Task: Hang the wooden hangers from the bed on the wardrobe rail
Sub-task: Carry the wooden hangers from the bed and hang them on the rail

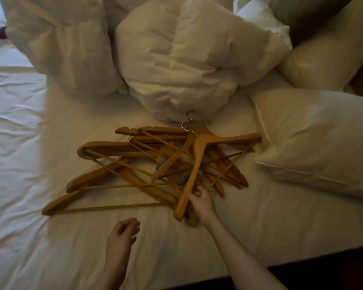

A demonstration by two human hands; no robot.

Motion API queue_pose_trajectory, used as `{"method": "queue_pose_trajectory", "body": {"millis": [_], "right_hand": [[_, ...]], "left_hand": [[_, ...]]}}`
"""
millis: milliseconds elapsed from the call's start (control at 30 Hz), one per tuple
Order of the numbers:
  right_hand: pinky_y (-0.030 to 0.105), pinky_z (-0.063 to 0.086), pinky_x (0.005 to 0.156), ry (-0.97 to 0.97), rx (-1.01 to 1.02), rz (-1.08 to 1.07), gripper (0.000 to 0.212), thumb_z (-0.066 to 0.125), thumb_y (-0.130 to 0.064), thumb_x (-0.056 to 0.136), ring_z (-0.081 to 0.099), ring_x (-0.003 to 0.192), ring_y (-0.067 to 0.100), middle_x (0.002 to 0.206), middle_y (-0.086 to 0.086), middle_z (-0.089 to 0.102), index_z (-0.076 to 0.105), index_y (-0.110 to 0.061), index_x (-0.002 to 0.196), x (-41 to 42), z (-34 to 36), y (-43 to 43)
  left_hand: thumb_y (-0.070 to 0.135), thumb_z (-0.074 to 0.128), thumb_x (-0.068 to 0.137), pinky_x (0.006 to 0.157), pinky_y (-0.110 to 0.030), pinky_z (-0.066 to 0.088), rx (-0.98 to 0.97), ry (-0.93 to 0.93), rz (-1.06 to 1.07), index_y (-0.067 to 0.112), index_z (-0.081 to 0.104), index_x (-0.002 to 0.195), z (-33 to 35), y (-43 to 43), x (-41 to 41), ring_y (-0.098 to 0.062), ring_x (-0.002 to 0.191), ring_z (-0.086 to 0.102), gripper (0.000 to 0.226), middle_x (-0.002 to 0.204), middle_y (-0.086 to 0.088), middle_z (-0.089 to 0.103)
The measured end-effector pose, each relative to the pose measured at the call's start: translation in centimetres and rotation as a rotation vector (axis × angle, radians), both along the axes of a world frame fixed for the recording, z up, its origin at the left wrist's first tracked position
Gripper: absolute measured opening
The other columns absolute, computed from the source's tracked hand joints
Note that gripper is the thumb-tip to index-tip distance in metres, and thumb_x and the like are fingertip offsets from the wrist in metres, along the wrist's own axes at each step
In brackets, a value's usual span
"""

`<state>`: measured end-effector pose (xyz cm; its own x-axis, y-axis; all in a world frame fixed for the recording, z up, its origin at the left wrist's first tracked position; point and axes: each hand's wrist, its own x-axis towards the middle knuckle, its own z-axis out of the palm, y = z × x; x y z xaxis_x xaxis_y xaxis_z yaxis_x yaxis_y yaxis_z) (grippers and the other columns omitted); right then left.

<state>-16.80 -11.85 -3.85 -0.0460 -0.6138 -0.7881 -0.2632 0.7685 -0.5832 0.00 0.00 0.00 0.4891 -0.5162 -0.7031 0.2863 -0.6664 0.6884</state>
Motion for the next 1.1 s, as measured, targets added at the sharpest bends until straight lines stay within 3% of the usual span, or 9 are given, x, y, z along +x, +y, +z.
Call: {"method": "queue_pose_trajectory", "body": {"millis": [100,267,433,600,700,767,900,1000,1100], "right_hand": [[0.036,0.048,0.094,-0.015,-0.018,-0.018,0.067,0.065,-0.024,0.084,0.055,0.117,0.025,0.129,0.009,0.055,0.035,-0.011,0.142,1.5,-1.1,-0.4],[0.031,0.046,0.082,0.047,0.018,0.024,0.055,0.067,-0.026,0.083,0.057,0.102,0.022,0.111,0.005,0.059,0.045,-0.009,0.130,2.2,-1.9,-1.0],[0.033,0.049,0.081,0.006,0.061,-0.041,0.058,0.071,-0.032,0.078,0.059,0.102,0.023,0.115,0.006,0.061,0.050,-0.010,0.127,1.6,-1.9,-1.6],[0.027,0.049,0.073,-0.099,0.020,-0.161,0.045,0.071,-0.026,0.080,0.061,0.102,0.023,0.111,0.006,0.063,0.055,-0.011,0.118,0.2,-0.2,-2.1],[0.028,0.047,0.084,-0.151,0.000,-0.190,0.057,0.071,-0.027,0.080,0.057,0.105,0.019,0.116,0.003,0.059,0.047,-0.014,0.131,-0.4,1.1,-2.6],[0.029,0.044,0.085,-0.166,-0.024,-0.195,0.057,0.070,-0.028,0.081,0.054,0.101,0.016,0.114,0.000,0.057,0.046,-0.015,0.131,-0.7,1.8,-3.0],[0.027,0.045,0.081,-0.179,-0.041,-0.206,0.059,0.070,-0.030,0.080,0.056,0.102,0.016,0.116,0.001,0.058,0.047,-0.017,0.133,-1.0,2.6,-3.5],[0.019,0.044,0.068,-0.191,-0.040,-0.221,0.057,0.070,-0.030,0.080,0.056,0.094,0.012,0.109,-0.002,0.059,0.048,-0.018,0.131,-1.5,3.0,-3.5],[0.021,0.045,0.069,-0.183,-0.029,-0.234,0.053,0.070,-0.032,0.080,0.057,0.092,0.010,0.107,-0.002,0.060,0.050,-0.017,0.127,-2.0,3.0,-3.6]], "left_hand": [[0.009,0.054,0.088,0.081,-0.035,0.044,-0.030,-0.027,-0.025,0.016,0.062,0.084,-0.5,-0.5,0.5,-0.027,0.092,0.062,0.011,0.097,-0.014,0.067],[0.009,0.055,0.088,0.077,-0.033,0.045,-0.019,-0.022,-0.041,0.015,0.062,0.086,-1.0,-1.6,0.9,-0.027,0.093,0.062,0.010,0.098,-0.015,0.067],[0.013,0.056,0.087,0.074,-0.029,0.047,-0.020,-0.002,-0.109,0.013,0.064,0.091,-1.3,-4.5,0.4,-0.022,0.095,0.063,0.009,0.096,-0.008,0.067],[0.013,0.054,0.088,0.073,-0.026,0.047,-0.120,-0.046,-0.180,0.014,0.065,0.088,-0.7,-9.0,-0.4,-0.024,0.091,0.061,0.011,0.092,-0.009,0.066],[0.011,0.054,0.089,0.073,-0.024,0.044,-0.197,-0.179,-0.196,0.017,0.062,0.090,-0.8,-12.2,0.0,-0.021,0.092,0.057,0.010,0.091,-0.003,0.062],[0.013,0.052,0.090,0.079,-0.027,0.045,-0.204,-0.225,-0.288,0.016,0.059,0.103,-1.1,-14.2,0.2,-0.020,0.099,0.054,0.015,0.103,-0.004,0.059],[0.020,0.055,0.087,0.086,-0.038,0.052,-0.147,-0.175,-0.504,0.029,0.058,0.099,-2.4,-17.7,0.1,-0.020,0.105,0.059,0.015,0.111,-0.002,0.062],[0.020,0.058,0.086,0.084,-0.037,0.054,-0.060,-0.201,-0.691,0.022,0.055,0.111,-3.5,-19.9,-1.1,-0.022,0.098,0.063,0.025,0.115,-0.008,0.063],[0.013,0.062,0.082,0.082,-0.039,0.053,-0.001,-0.276,-0.865,0.013,0.050,0.118,-4.6,-21.3,-2.6,-0.023,0.099,0.061,0.038,0.114,-0.007,0.060]]}}
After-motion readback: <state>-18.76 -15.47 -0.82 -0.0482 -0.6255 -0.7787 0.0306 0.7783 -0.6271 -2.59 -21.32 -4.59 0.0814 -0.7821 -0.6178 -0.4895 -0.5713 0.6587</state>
